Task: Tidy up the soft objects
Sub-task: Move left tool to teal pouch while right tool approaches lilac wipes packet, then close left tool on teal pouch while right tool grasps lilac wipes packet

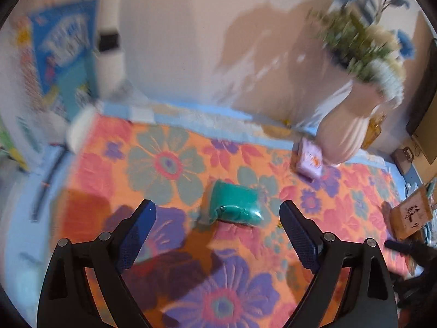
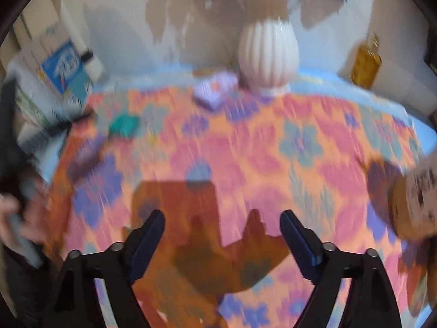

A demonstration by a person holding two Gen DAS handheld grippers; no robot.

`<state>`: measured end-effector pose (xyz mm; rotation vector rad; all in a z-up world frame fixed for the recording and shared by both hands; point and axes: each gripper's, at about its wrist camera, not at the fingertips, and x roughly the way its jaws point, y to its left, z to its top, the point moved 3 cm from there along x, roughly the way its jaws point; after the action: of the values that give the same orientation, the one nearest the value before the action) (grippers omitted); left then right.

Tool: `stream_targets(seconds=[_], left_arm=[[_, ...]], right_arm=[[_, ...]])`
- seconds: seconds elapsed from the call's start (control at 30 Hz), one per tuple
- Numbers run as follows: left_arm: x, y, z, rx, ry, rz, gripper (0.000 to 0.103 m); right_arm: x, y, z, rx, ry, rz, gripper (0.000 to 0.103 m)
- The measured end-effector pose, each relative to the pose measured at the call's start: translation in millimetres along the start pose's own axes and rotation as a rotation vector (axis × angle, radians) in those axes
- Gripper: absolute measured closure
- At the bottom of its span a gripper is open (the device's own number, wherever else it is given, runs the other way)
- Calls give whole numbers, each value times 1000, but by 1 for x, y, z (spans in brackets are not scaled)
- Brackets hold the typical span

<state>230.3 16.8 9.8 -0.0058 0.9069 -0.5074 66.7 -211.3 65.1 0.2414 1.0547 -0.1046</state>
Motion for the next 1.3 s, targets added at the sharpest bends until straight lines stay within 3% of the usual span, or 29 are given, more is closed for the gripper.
stream_targets(seconds=[0.13, 0.23, 0.3, 0.4, 0.5, 0.63, 0.73, 0.83, 0.97, 1.1, 1.3], left_arm=[[28, -2, -6, -1, 15, -52, 22], [34, -9, -9, 25, 21, -34, 27], [34, -11, -9, 38, 11, -30, 39], [36, -17, -11, 64, 4, 45, 53], [35, -23, -12, 87, -1, 52, 58], [31, -21, -12, 61, -10, 32, 59], [29, -23, -13, 55, -16, 35, 59], [28, -25, -13, 66, -21, 36, 59], [32, -26, -14, 67, -2, 38, 59], [27, -27, -13, 74, -35, 35, 59], [18, -36, -15, 130, -94, 54, 59]], right_arm=[[19, 6, 41, 35, -60, 16, 35], [36, 8, 65, 84, -89, 41, 35], [50, 11, 79, 106, -108, 36, 35], [70, 19, 96, 128, -158, -4, 35], [92, 24, 108, 121, -200, -98, 35], [117, 18, 117, 194, -155, -50, 35], [124, 23, 126, 186, -159, -132, 37], [126, 24, 128, 172, -159, -200, 56], [119, 13, 123, 212, -184, -115, 59], [106, 8, 110, 234, -213, -33, 60], [64, 5, 51, 151, -215, -1, 60]])
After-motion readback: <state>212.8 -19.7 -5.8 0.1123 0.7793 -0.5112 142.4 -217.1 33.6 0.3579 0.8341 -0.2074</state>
